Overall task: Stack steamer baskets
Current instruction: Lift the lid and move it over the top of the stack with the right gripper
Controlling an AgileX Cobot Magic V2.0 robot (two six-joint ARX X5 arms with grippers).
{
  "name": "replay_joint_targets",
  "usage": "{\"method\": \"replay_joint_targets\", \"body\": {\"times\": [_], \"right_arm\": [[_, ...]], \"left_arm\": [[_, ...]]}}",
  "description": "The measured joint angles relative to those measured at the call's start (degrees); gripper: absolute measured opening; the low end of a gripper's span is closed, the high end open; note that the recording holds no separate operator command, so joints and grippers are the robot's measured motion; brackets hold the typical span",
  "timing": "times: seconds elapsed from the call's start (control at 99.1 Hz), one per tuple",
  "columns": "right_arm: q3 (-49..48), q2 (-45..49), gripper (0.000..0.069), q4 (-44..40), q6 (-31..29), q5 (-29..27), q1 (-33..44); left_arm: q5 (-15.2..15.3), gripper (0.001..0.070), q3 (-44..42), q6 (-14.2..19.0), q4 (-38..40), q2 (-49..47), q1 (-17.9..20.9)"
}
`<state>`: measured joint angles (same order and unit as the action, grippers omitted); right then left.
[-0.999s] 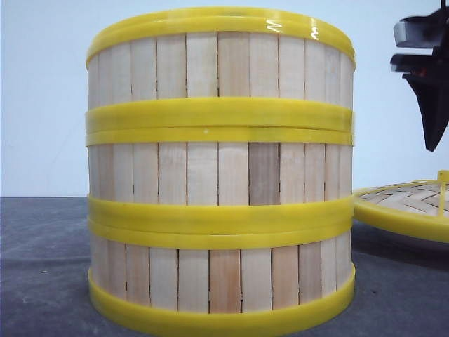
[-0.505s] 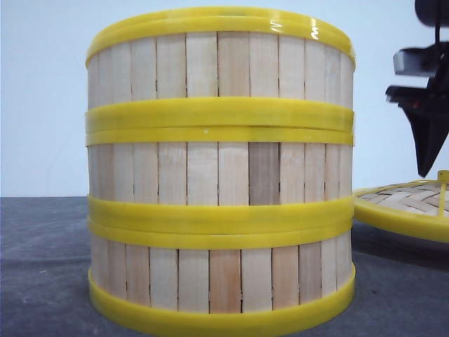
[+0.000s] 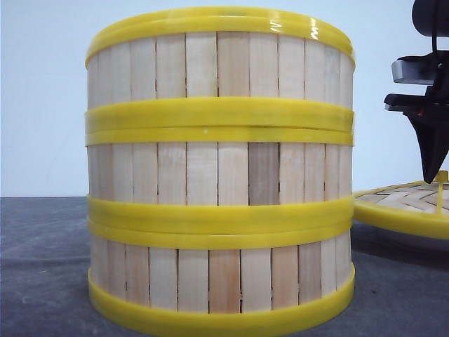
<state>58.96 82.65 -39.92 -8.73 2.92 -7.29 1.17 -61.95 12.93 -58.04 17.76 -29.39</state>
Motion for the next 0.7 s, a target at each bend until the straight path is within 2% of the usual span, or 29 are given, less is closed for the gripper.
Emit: {"method": "replay_joint_targets", "body": {"times": [0.232,0.697], "right_arm": [[0.0,0.0,0.0091,0.3,0.0,-0.1,0.2],[0.0,0.0,0.0055,0.7,0.4,-0.1,0.2]], "left_arm": [[0.0,0.0378,0.0,0.0,0.0,0.0,0.0],[0.0,0.0376,0.0,0.0,0.0,0.0,0.0]]}}
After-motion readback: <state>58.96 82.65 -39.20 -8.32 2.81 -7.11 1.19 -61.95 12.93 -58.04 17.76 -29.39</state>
